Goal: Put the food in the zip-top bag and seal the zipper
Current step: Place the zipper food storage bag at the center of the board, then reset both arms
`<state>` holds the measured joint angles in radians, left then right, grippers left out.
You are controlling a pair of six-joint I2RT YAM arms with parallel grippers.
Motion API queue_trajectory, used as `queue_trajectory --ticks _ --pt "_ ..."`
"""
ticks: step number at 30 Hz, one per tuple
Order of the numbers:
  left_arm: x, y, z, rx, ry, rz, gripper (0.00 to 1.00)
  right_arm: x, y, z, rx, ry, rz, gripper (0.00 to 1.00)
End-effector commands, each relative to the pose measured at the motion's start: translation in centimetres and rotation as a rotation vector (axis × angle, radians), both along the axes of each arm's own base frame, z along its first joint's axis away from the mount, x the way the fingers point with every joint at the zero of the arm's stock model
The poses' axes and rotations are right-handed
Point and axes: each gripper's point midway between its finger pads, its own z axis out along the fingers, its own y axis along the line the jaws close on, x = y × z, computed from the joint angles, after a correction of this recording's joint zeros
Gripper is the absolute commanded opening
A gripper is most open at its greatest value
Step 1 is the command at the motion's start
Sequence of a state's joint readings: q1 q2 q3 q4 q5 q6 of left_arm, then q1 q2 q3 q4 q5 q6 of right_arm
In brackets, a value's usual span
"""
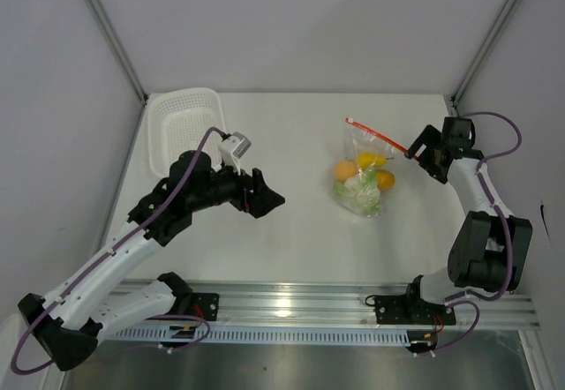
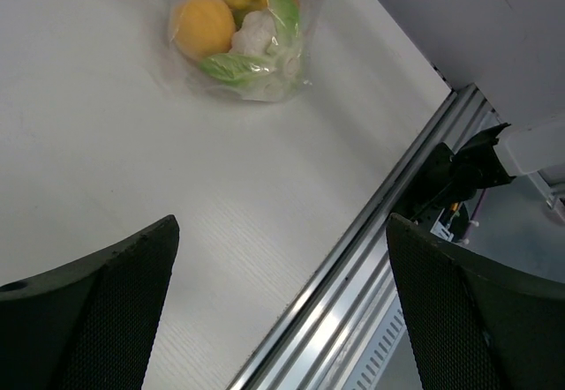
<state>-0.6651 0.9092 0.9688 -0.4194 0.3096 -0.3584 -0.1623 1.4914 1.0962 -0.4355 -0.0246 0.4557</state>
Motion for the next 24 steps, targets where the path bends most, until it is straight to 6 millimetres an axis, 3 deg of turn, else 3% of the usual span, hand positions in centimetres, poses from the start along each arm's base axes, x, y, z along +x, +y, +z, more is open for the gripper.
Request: queue_trajectory --ticks 1,3,8,9,12,16,17,19,20,22,23,24 --pt "-0.6 -1.1 0.4 -0.064 0.021 -0.049 0.99 -0.2 -0.5 4.0 -0.111 -0.058 -0.009 0.93" --pt "-0.6 -1.3 -0.2 -0.066 0.047 -0.053 1.00 -1.0 0.1 5.6 -0.163 -0.080 -0.004 1.00" --pt "-1.0 -1.8 -0.8 -0.088 0.083 -0.071 1.00 -4.3 2.2 7.3 -0.184 -0.071 0.029 0.99" --pt "-1.1 -1.8 -1.1 -0.095 0.095 -0.069 1.00 -5.1 3.4 8.0 -0.176 -0.092 0.056 0.99" --pt "-1.5 -2.0 -1.4 -0.117 0.122 -0.077 0.99 -7.4 4.6 7.9 -0.163 -0.073 0.061 0.99" --pt "-2.2 -2.2 -2.2 -0.149 0.162 -0.089 1.00 -9.9 8.1 7.5 -0.107 -0.079 0.115 0.99" --pt "-2.5 -2.1 -3.1 -0.150 0.197 -0.084 0.99 -10.2 8.9 7.5 -0.074 -0.086 0.109 0.99" --pt "-2.8 -2.2 -2.9 -0.179 0.198 -0.092 0.99 -11.4 10.0 6.9 -0.052 -0.097 0.127 0.99" --pt "-3.2 -2.1 -4.1 -0.181 0.241 -0.087 1.00 -11.9 10.8 6.8 -0.043 -0.107 0.135 0.99" --pt "-3.7 -2.3 -3.9 -0.221 0.245 -0.108 0.99 -13.0 11.4 5.9 -0.037 -0.106 0.148 0.99" --pt "-4.2 -2.1 -5.1 -0.224 0.268 -0.107 1.00 -13.5 12.0 5.4 -0.032 -0.100 0.163 0.99" --pt "-4.6 -2.1 -5.1 -0.245 0.285 -0.109 0.99 -13.8 12.4 5.0 -0.021 -0.093 0.170 0.99"
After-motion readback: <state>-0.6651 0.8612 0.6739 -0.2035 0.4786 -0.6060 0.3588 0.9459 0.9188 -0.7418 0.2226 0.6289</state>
